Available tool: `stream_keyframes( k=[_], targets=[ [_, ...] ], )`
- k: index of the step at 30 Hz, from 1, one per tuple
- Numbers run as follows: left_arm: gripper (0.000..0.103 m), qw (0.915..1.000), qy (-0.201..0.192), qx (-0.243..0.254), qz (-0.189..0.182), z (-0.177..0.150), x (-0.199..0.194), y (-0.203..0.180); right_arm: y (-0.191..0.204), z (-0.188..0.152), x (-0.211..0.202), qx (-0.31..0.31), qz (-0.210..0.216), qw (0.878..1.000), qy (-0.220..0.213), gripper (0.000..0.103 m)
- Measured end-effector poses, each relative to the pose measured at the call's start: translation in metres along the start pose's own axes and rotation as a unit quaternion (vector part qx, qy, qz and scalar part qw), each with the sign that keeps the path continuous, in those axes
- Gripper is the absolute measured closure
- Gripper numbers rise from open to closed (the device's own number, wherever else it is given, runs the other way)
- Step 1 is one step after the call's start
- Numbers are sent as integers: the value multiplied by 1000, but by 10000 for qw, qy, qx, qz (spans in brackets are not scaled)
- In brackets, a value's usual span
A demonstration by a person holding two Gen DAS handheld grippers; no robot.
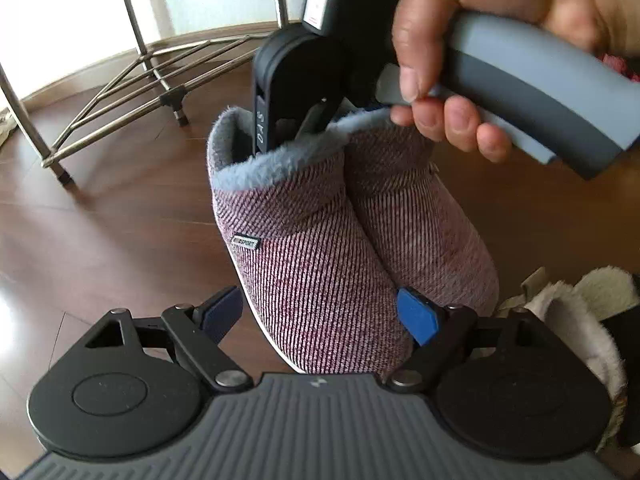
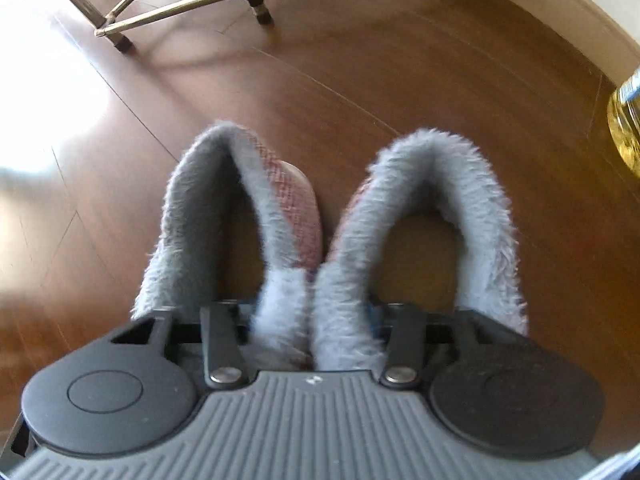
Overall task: Organize scattered shoes
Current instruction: 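Close the right tool on the collars of both pink slippers, then lift the pink slippers and carry them toward the chrome shelf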
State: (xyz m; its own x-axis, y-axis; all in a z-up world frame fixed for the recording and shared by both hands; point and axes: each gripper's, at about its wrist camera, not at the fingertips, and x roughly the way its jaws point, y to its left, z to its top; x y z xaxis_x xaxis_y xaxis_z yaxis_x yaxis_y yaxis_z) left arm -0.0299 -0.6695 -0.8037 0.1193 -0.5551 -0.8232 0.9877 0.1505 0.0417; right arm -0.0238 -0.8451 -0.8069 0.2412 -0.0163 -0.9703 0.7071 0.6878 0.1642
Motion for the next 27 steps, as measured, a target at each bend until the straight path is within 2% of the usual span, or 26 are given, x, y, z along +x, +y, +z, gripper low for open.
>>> stream_keyframes(
  k=[3,7,11,16,19,21,23,27],
  targets=[
    [16,9998,-63,58,-153,-2,6,4,-2,-6,3,-116,88,9997,-184,74],
    [16,9999,-162,9,-50,4,4,10,-18,-8,-7,123,390,9985,-369,78],
    [16,9981,-599,-110,-64,19,-8,22,-30,-5,-29,305,380,9951,-864,78],
    [16,9955,-935,134,59,47,-12,38,-24,21,-64,-58,116,9858,-1672,78],
    [16,9944,-1028,196,151,74,-13,49,-18,43,-70,-184,33,9828,-1839,78],
    [16,9934,-1102,236,189,89,-10,54,-16,68,-85,-287,25,9824,-1848,78],
    [16,9923,-1189,277,212,102,-4,58,-17,80,-92,-327,88,9822,-1848,78],
    [16,9914,-1208,186,473,133,33,60,-28,126,-89,-641,324,9755,-2077,78]
  ],
)
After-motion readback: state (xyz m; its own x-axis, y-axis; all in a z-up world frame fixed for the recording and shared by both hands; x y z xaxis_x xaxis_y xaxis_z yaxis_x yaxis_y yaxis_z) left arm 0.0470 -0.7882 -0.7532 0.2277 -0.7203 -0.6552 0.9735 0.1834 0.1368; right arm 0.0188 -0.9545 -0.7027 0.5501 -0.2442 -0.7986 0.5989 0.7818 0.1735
